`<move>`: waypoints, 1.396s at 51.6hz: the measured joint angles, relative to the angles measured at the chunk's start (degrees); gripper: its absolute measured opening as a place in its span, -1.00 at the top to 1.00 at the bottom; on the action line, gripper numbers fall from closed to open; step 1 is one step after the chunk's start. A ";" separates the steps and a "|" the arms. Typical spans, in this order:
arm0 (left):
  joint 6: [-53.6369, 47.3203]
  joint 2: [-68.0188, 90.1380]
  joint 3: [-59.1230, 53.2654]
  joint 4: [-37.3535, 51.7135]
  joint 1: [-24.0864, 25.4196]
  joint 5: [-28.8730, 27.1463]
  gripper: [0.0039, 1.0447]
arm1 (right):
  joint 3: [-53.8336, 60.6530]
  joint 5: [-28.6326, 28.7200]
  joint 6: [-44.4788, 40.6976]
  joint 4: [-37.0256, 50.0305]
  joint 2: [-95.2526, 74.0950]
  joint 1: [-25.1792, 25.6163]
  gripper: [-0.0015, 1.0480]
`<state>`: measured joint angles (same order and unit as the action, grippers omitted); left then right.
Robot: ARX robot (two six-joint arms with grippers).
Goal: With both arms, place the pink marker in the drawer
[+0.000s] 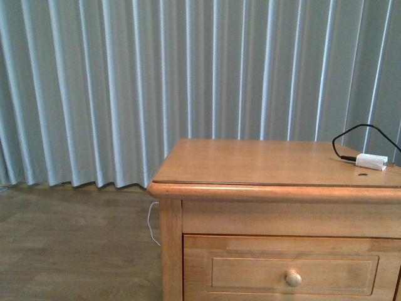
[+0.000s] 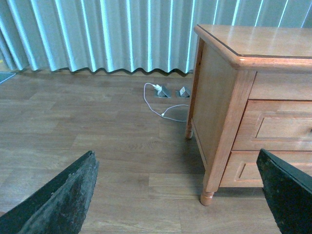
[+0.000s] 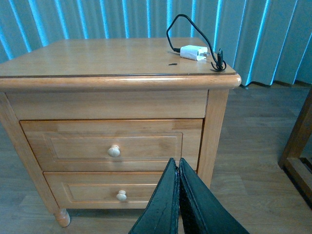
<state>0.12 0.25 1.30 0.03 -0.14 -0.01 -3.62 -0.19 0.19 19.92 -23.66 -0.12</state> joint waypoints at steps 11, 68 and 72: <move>0.00 0.00 0.00 0.00 0.00 0.00 -0.88 | 1.31 0.07 0.02 -3.06 4.35 0.00 0.97; 0.00 0.00 0.00 0.00 0.00 0.00 -0.88 | 3.28 0.11 -0.07 -19.85 23.41 0.00 0.32; 0.00 0.00 0.00 0.00 0.00 0.00 -0.88 | 3.28 0.11 -0.07 -19.85 23.41 0.00 0.05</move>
<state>0.12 0.25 1.30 0.03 -0.14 -0.01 -0.34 -0.08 0.12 0.08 -0.25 -0.12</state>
